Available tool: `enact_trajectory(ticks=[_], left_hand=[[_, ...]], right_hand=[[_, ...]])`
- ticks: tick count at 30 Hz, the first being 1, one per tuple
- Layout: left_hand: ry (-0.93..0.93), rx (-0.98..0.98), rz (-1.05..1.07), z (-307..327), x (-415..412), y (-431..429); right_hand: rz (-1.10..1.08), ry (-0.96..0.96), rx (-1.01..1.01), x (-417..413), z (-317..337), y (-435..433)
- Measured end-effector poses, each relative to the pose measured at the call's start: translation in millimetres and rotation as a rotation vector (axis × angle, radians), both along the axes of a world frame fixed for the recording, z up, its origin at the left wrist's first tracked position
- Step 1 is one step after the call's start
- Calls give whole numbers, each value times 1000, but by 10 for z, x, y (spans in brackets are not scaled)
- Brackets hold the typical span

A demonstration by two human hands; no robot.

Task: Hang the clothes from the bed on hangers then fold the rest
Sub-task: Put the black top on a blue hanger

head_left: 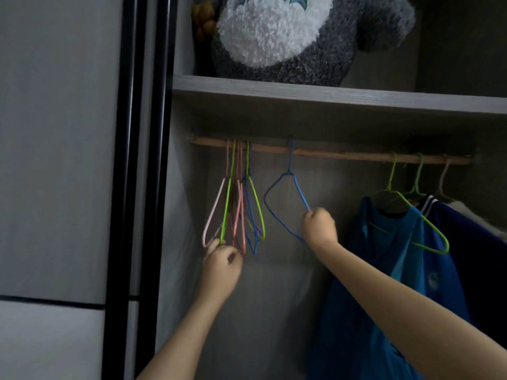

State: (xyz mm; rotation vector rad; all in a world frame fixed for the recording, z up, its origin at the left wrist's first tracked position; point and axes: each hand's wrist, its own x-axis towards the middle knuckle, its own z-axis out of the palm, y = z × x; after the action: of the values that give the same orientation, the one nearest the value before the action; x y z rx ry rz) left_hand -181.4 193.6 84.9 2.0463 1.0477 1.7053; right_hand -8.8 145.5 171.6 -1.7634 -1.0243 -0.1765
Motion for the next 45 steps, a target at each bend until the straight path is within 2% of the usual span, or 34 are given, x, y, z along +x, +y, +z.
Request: enact_trajectory(ticks=[2,4,7,10,14,16,18,20,26,30,38,45], left_hand=[[19,38,22,20,8,-56],[130,26,98,34,29,-93],[271,-51,198,19,65,-182],[211,-67,299,-5,191,-471],[165,161,307,-88,585,-912],[124,202,239,-97,855,-1118],[113,146,137,-123,1180,-1366],[145,64,59,-144,1432,-1622],[275,12,-111,-426,2314,-2493],[492,-16,-379,-656,2998,-3258],[619,73,-853,-1305,4232,-5164],[819,-10,-1165,-2182,4972,-6141]], right_hand=[[-18,-79,19,224,-7,-174],[-49,-131,39,470,77,-364],[-81,-112,53,711,229,-589],[-81,-142,79,787,243,-798],[-61,-204,62,917,47,-1264],[-31,-212,41,1057,-49,-1607],[-33,-220,12,1284,-170,-2104],[-54,-244,-22,1494,-286,-2614],[-220,-221,-153,2196,-761,-4640],[-400,-166,-189,2428,-1129,-6041],[-935,49,-146,2228,-1921,-8465],[-1358,263,-90,1726,-2851,-9716]])
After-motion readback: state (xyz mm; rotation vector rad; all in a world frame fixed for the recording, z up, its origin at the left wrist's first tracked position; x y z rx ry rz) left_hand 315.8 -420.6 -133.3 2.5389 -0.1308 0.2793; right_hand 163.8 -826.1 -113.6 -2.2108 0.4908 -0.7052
